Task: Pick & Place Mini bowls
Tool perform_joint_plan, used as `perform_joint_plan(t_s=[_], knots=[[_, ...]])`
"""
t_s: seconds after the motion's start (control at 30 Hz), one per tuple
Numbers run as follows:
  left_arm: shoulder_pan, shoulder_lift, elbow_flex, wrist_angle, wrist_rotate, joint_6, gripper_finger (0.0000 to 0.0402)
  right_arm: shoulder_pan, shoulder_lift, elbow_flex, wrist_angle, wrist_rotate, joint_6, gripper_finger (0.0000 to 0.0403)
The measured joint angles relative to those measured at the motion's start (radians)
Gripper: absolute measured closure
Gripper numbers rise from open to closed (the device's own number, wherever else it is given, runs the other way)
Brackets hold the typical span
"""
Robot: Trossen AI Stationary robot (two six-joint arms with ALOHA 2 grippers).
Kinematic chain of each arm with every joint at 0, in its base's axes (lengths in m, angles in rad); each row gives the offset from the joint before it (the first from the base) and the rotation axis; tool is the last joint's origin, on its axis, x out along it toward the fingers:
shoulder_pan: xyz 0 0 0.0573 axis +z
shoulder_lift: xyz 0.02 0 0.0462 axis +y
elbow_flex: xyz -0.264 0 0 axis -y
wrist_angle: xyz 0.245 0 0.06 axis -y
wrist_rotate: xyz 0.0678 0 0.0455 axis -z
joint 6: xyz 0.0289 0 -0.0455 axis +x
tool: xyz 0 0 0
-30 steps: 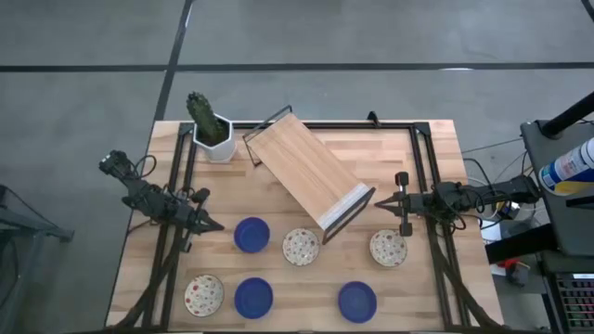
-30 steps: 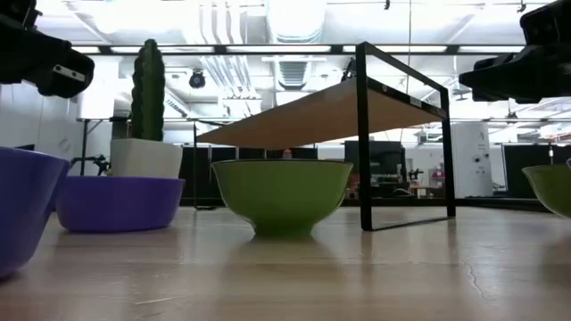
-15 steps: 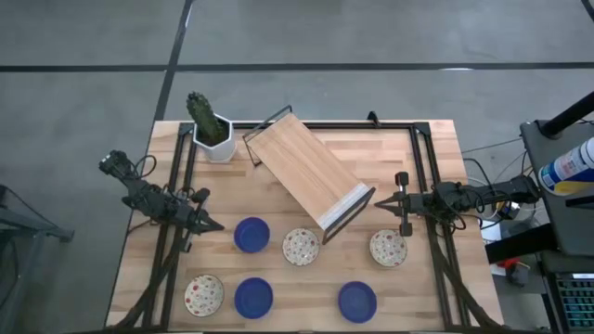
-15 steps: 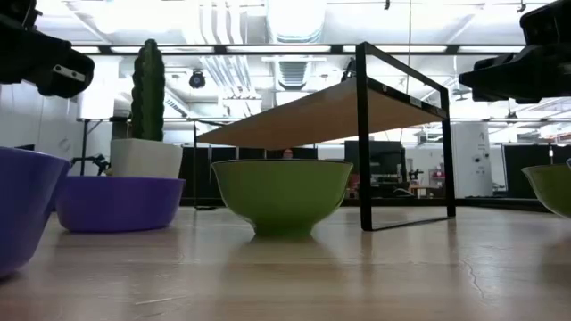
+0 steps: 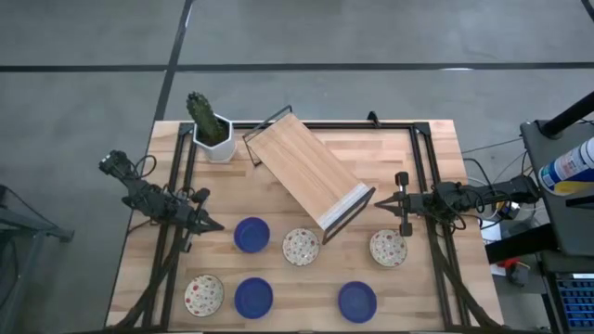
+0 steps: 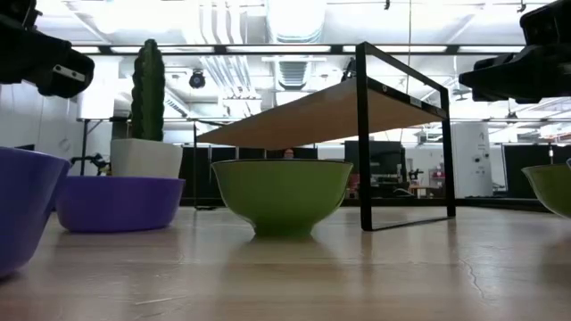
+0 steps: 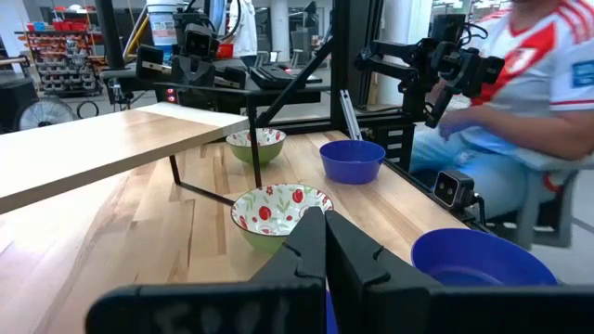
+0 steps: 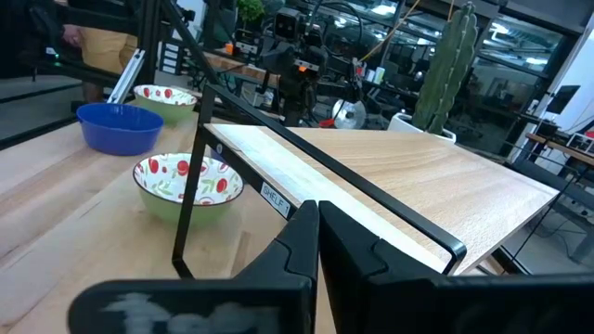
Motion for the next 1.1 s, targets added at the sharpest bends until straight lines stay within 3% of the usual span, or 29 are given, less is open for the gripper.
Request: perform_joint_plan(t_s=[1.03,1.1], knots=[[0.000,0.000,0.000,0.000,0.000,0.000,0.0401,0.000,0.000,0.000,0.000,0.000,0.001,0.0394],[0.000,0.000,0.000,0.000,0.000,0.000,0.0401,0.000,0.000,0.000,0.000,-0.002,0.059,0.0394]])
